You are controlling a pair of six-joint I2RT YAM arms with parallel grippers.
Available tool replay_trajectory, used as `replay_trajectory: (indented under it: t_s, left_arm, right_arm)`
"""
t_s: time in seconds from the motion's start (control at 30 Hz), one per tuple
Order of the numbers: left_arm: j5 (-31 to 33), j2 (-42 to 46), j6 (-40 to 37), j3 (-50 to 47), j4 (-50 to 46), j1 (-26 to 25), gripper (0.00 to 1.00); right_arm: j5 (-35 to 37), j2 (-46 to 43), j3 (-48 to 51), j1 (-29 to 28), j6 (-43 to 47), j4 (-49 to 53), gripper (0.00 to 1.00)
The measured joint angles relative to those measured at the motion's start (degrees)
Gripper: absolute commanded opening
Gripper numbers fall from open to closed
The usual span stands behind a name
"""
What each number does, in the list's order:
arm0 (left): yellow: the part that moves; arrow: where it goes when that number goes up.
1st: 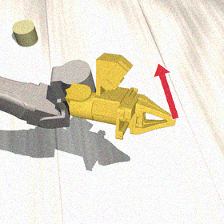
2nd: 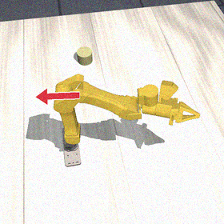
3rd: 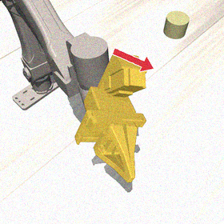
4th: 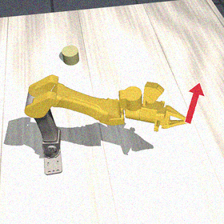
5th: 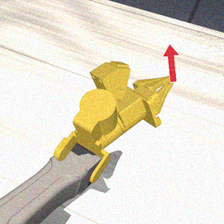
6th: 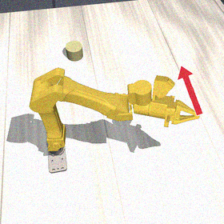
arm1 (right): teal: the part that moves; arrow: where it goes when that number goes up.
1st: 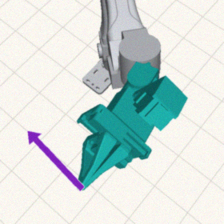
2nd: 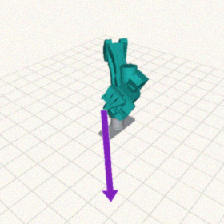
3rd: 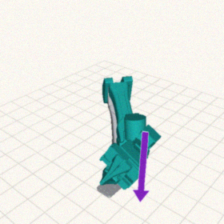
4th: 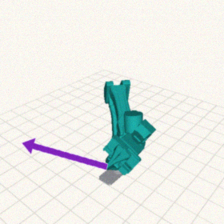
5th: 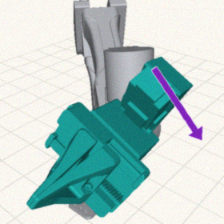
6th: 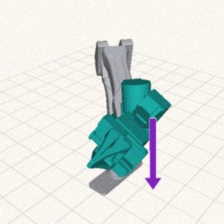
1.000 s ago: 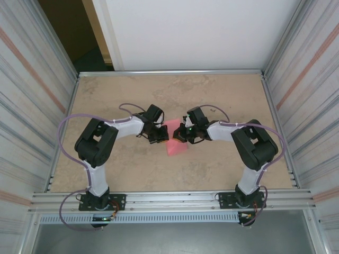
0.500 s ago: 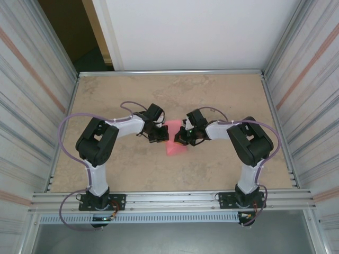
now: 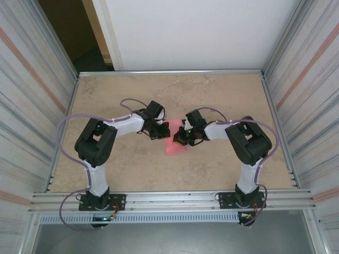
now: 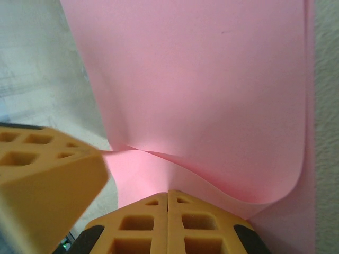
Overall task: Fold a paper plane with a square sheet of paper (pick it up from the middle)
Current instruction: Fold the triangle a second time at the center of the table.
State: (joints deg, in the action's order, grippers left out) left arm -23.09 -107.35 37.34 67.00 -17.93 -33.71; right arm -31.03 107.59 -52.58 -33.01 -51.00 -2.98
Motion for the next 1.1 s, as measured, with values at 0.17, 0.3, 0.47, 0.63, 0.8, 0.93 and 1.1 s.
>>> replay_trajectory:
  t_s: [0.17, 0.3, 0.47, 0.63, 0.8, 0.93, 1.1]
  left_arm:
    - [-1.6, 7.1, 2.6, -5.6, 3.9, -0.1, 0.04]
    - [-3.3, 9.2, 4.9, -9.6, 5.9, -0.6, 0.04]
    - [-5.0, 8.5, 6.6, -12.0, 6.6, -2.5, 0.04]
    - [-5.9, 7.2, 7.3, -12.0, 7.8, -3.7, 0.04]
    - [-5.9, 6.4, 7.5, -12.0, 8.0, -3.7, 0.04]
    - [-5.9, 5.5, 7.5, -12.0, 8.0, -3.8, 0.05]
    - [-5.8, 4.8, 7.5, -12.0, 8.0, -3.9, 0.05]
  right_arm:
    - [0.2, 0.1, 0.0, -0.1, -2.6, -0.2, 0.00]
    - [0.2, 0.2, -0.1, -0.1, -3.9, -0.2, 0.00]
    - [0.2, 0.2, -0.2, -0.1, -4.5, -0.2, 0.00]
    - [0.1, 0.5, -0.5, -0.1, -5.2, -0.2, 0.00]
    - [-0.1, 0.9, -1.0, -0.1, -5.6, -0.2, 0.00]
    - [-0.3, 1.0, -1.1, -0.1, -5.6, -0.2, 0.00]
    - [-0.3, 1.2, -1.2, -0.1, -5.6, -0.2, 0.00]
